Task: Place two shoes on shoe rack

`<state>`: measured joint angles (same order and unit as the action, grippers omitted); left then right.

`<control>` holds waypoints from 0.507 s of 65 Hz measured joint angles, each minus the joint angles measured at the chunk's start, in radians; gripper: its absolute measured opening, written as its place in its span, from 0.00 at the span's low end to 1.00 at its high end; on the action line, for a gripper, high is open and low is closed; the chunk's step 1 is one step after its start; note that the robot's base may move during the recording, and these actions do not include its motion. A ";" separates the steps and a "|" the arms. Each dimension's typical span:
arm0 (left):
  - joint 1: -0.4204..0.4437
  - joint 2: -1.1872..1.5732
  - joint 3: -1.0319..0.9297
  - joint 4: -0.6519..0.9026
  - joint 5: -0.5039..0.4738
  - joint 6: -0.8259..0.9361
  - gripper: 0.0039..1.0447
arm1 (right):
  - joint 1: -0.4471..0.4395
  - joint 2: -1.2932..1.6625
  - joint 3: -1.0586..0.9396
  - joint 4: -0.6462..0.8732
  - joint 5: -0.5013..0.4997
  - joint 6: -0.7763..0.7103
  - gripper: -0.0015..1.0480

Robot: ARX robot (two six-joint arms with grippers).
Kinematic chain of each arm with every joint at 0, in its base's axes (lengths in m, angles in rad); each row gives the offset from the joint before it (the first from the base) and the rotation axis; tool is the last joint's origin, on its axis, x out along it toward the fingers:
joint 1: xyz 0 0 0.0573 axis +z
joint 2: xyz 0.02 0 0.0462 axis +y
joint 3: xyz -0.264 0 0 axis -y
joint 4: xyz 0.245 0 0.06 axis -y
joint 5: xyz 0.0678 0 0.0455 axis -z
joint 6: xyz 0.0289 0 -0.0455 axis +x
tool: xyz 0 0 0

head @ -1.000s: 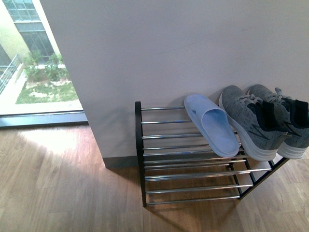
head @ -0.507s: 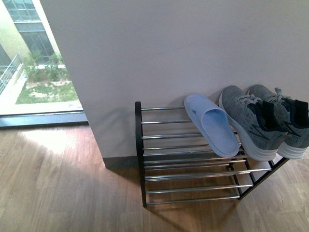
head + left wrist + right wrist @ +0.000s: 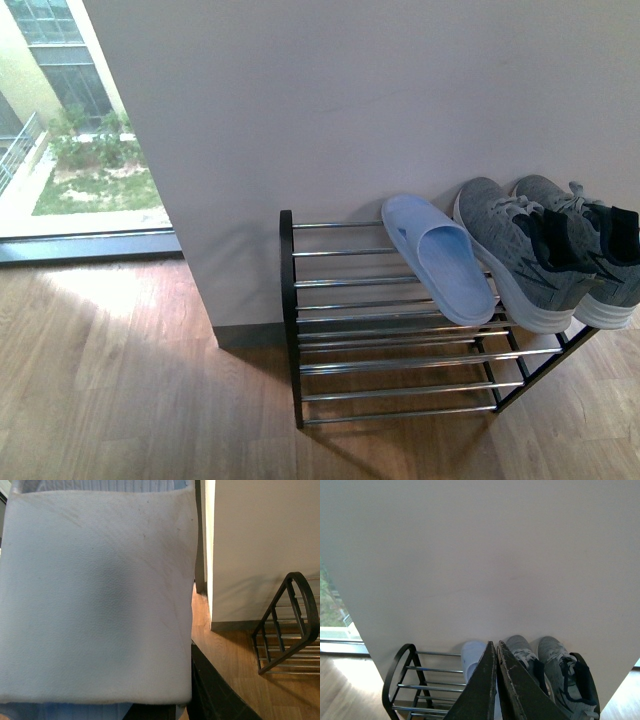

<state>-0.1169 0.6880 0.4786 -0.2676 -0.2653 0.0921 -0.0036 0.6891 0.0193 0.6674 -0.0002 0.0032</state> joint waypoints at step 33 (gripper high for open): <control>0.000 0.000 0.000 0.000 0.000 0.000 0.02 | 0.000 -0.267 -0.001 -0.247 0.000 0.000 0.02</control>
<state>-0.1169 0.6880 0.4786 -0.2676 -0.2649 0.0921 -0.0036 0.4217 0.0181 0.4206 -0.0002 0.0032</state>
